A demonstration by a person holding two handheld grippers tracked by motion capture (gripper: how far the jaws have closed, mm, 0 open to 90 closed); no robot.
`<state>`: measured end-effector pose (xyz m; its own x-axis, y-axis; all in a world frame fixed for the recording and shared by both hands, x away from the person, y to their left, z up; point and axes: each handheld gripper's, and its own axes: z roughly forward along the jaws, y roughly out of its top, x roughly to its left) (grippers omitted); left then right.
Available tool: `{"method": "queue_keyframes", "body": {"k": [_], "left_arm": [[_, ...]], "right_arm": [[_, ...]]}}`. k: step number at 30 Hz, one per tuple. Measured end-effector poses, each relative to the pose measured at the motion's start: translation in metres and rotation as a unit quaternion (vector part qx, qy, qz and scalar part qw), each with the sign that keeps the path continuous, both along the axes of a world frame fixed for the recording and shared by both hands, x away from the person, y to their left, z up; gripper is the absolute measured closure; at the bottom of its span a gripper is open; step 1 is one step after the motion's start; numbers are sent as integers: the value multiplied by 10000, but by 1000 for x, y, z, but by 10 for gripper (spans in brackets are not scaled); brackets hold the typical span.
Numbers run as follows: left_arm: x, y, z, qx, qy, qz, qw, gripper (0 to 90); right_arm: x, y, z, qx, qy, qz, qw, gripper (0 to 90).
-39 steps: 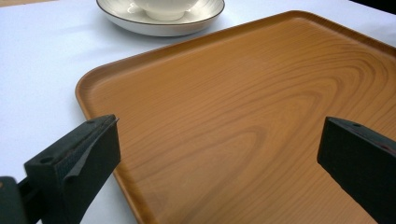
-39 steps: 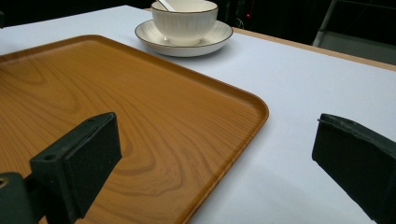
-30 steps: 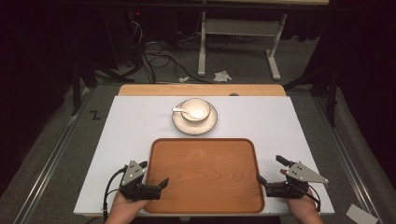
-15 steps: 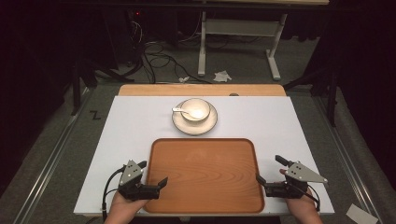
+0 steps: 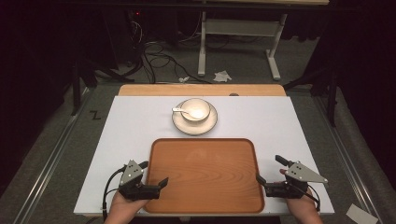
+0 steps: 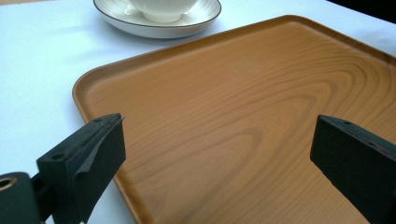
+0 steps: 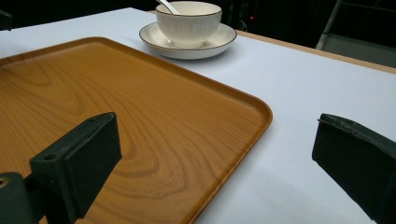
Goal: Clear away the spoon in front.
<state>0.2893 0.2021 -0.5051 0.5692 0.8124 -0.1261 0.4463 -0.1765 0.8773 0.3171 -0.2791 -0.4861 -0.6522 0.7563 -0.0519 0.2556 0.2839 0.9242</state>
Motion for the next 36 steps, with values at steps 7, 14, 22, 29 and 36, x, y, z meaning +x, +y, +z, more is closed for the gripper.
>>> {"method": "queue_keyframes", "body": {"k": [7,14,22,29,36], "left_arm": [[0,-1,-1,-10,19,-54,10000,52],[0,-1,1,-52,25,-76,10000,78],[1,-1,6,-133,6,-56,9999,125],[5,-5,13,-251,-70,57,9996,130],[14,-7,23,-302,-174,127,9993,125]], "right_arm": [[0,0,0,21,8,-17,10000,24],[0,0,0,11,-3,7,10000,24],[0,0,0,13,9,12,10000,24],[0,0,1,15,-5,28,10000,24],[-1,0,1,24,-31,44,10000,24]]}}
